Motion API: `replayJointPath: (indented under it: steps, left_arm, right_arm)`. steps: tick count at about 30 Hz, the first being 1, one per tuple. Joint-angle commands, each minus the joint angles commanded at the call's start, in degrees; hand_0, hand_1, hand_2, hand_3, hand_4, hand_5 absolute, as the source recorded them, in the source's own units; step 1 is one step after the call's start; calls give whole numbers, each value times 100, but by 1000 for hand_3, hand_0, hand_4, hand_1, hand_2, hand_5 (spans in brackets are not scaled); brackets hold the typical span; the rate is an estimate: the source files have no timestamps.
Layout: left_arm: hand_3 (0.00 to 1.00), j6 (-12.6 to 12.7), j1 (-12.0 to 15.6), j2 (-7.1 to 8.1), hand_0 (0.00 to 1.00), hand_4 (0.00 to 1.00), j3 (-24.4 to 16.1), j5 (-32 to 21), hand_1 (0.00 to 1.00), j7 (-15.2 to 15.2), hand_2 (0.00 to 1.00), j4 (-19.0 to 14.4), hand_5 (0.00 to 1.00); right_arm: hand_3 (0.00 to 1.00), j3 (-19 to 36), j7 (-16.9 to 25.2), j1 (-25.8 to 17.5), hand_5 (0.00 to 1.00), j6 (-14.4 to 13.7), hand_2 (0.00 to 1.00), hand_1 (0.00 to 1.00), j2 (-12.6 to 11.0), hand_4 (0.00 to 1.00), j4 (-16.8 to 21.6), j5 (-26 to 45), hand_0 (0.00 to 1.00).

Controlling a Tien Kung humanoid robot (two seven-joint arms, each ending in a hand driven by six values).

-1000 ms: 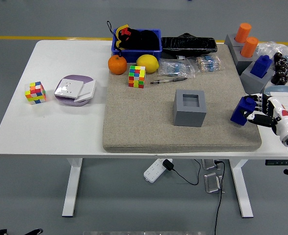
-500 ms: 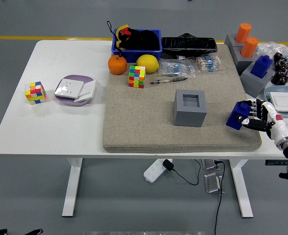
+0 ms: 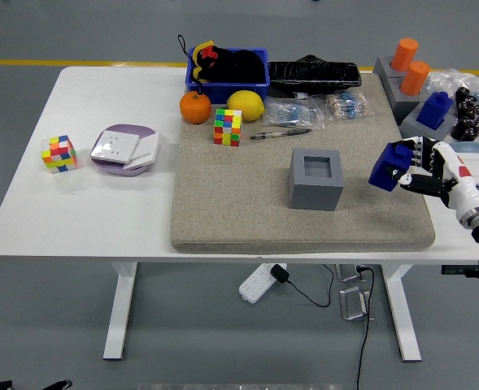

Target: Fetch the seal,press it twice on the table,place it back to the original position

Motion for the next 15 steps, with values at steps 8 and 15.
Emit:
replayJointPath:
  steps: [8, 15]
  left_arm:
    - [805, -3, -4, 3, 813, 679, 9, -29, 785, -5, 763, 2, 420]
    - [804, -4, -21, 16, 812, 678, 23, -57, 785, -13, 763, 2, 418]
  right_arm:
    - [517, -155, -46, 262, 2, 81, 503, 500, -78, 661, 461, 74, 644]
    - [516, -408, -96, 553, 2, 190, 501, 498, -13, 659, 387, 157, 642]
